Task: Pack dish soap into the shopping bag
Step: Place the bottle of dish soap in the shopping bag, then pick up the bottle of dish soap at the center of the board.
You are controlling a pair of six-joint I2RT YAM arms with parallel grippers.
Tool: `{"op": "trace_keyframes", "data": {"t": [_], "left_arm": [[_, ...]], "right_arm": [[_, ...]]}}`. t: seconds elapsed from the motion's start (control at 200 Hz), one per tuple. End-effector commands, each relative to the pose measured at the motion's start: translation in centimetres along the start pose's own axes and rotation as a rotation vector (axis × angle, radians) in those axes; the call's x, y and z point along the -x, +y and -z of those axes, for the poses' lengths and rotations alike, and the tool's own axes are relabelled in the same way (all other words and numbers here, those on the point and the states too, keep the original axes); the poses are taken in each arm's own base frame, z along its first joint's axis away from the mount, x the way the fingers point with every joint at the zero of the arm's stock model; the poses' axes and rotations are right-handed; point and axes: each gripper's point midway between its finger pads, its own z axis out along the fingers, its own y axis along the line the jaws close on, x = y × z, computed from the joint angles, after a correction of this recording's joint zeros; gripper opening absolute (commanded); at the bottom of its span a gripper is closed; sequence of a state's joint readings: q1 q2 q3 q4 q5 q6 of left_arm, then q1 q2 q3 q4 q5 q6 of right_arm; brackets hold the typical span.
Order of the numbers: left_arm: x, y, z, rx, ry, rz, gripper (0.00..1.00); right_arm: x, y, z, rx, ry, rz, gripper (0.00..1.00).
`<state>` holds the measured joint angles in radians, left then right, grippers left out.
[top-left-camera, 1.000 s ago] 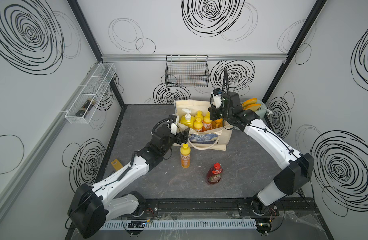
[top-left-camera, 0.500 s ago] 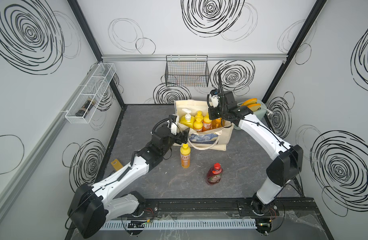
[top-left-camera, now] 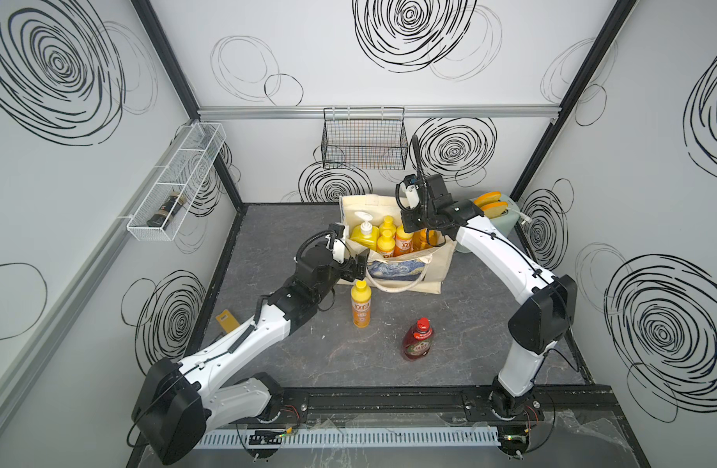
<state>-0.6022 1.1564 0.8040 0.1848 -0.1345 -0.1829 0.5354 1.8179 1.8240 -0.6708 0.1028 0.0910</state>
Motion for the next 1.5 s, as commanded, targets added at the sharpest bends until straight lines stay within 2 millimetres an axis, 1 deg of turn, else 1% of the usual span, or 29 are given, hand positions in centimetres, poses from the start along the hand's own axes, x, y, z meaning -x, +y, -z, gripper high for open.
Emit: {"op": "trace_keyframes", "data": {"t": [0.0, 0.115, 0.34, 0.66, 0.735, 0.811, 0.931, 0.996, 1.046, 1.116, 1.176, 1.241, 1.296, 1.376, 1.491], "left_arm": [[0.7, -0.9, 0.1, -0.038, -0.036, 0.004, 0.96], [0.7, -0.8, 0.1, -0.036, -0.037, 0.004, 0.96], [0.7, -0.9, 0.1, -0.038, -0.037, 0.004, 0.96], [0.6, -0.9, 0.0, -0.037, -0.033, 0.003, 0.96], [0.6, -0.9, 0.0, -0.037, -0.034, 0.003, 0.96], [0.6, -0.9, 0.0, -0.038, -0.035, 0.003, 0.96], [0.5, -0.8, -0.1, -0.035, -0.030, 0.003, 0.96], [0.5, -0.8, -0.2, -0.034, -0.031, 0.003, 0.96], [0.5, -0.8, -0.2, -0.034, -0.031, 0.003, 0.96], [0.5, -0.8, -0.2, -0.033, -0.031, 0.002, 0.96], [0.5, -0.8, -0.2, -0.032, -0.031, 0.003, 0.96], [0.6, -0.8, -0.1, -0.030, -0.033, 0.003, 0.96], [0.6, -0.7, 0.0, -0.028, -0.035, 0.003, 0.96], [0.7, -0.6, 0.1, -0.025, -0.040, 0.004, 0.96], [1.0, -0.5, 0.3, -0.022, -0.051, 0.011, 0.96]], "right_arm": [[-1.1, 0.0, -0.2, -0.028, 0.067, 0.031, 0.00], [-1.7, 0.2, -0.6, -0.044, 0.099, 0.040, 0.00], [-3.1, -0.1, -1.5, -0.094, 0.155, 0.042, 0.00], [-4.7, -0.5, -2.2, -0.126, 0.213, 0.032, 0.00], [-4.3, -0.8, -2.2, -0.139, 0.201, 0.021, 0.00], [-2.7, -0.7, -1.8, -0.137, 0.157, 0.019, 0.00], [1.3, -0.4, 0.2, -0.144, 0.041, 0.036, 0.00], [3.5, -0.2, 1.8, -0.147, -0.035, 0.050, 0.00], [5.1, 0.5, 3.2, -0.134, -0.096, 0.065, 0.00], [6.8, 1.3, 5.4, -0.121, -0.174, 0.082, 0.00], [7.4, 2.5, 7.1, -0.090, -0.219, 0.091, 0.01], [7.1, 4.0, 8.6, -0.031, -0.243, 0.108, 0.03], [6.2, 5.4, 9.8, 0.020, -0.250, 0.119, 0.06], [3.9, 7.6, 11.1, 0.117, -0.240, 0.137, 0.11], [0.7, 10.3, 13.9, 0.248, -0.249, 0.143, 0.18]]}}
